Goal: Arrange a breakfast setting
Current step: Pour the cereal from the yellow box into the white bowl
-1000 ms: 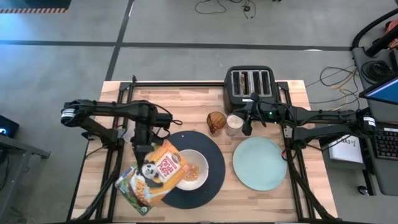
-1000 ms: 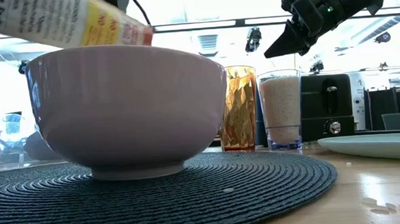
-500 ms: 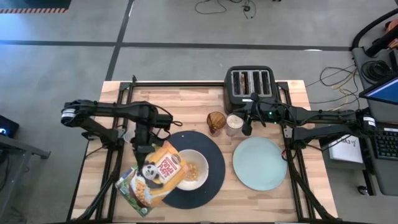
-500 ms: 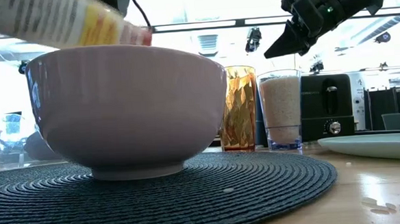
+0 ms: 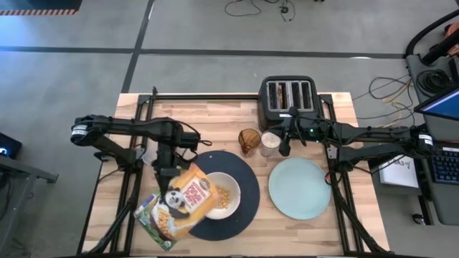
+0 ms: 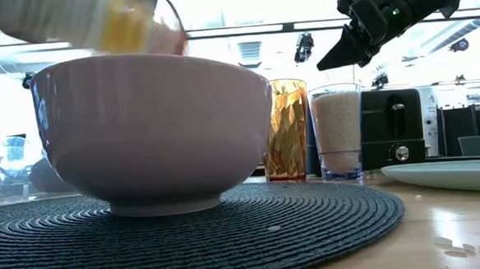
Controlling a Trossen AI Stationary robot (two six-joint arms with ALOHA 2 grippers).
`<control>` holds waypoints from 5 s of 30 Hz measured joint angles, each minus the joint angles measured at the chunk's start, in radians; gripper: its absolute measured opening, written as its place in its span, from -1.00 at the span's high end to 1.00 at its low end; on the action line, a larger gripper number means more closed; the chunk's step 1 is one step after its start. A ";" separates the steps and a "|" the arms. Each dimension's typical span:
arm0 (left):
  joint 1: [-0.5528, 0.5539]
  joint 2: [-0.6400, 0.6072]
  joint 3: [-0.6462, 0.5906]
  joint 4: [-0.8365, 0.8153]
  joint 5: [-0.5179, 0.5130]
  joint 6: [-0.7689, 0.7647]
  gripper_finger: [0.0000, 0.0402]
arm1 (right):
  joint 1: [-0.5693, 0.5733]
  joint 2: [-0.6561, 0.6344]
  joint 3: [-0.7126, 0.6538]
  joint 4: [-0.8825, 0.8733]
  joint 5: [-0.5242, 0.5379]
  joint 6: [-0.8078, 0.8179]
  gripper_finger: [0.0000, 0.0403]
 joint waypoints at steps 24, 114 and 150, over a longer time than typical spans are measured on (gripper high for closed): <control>-0.003 -0.011 -0.003 -0.037 -0.035 0.029 1.00 | 0.000 0.006 0.000 0.000 0.000 -0.001 0.83; 0.023 -0.069 -0.046 -0.059 -0.093 0.032 1.00 | 0.000 0.008 0.000 0.000 0.000 0.003 0.83; 0.013 -0.060 -0.076 -0.021 -0.051 0.047 1.00 | 0.000 0.009 0.000 0.000 0.000 0.003 0.83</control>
